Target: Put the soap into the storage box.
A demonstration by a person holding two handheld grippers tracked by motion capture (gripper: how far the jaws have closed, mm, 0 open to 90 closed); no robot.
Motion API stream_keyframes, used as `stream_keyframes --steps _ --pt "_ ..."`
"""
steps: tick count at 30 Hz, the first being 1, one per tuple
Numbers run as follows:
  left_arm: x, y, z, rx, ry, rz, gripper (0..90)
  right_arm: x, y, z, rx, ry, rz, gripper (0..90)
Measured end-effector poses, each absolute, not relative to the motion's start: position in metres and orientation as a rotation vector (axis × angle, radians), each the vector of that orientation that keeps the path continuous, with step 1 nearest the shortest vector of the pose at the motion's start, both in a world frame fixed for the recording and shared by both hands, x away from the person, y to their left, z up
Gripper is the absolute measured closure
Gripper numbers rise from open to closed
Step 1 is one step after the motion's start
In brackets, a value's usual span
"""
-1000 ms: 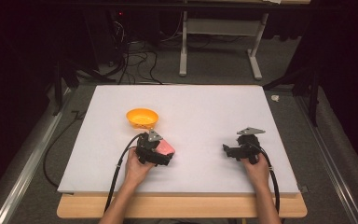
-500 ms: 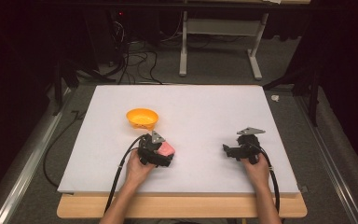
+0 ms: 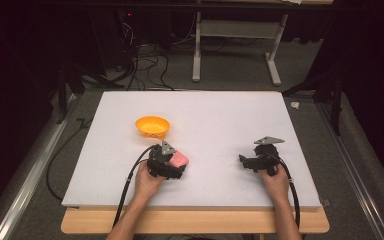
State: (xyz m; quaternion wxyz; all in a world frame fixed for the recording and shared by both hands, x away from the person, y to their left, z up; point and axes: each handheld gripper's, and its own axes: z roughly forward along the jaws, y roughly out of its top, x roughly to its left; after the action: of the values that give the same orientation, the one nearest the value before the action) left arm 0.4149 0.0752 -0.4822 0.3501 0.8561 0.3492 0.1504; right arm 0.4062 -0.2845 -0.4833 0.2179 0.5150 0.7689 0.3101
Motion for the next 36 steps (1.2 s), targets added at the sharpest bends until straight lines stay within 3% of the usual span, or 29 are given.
stream_keyframes --steps 36 --pt "0.396 0.097 -0.441 2.108 0.91 0.434 14.5 0.406 -0.284 -0.483 1.428 2.129 0.858 14.7"
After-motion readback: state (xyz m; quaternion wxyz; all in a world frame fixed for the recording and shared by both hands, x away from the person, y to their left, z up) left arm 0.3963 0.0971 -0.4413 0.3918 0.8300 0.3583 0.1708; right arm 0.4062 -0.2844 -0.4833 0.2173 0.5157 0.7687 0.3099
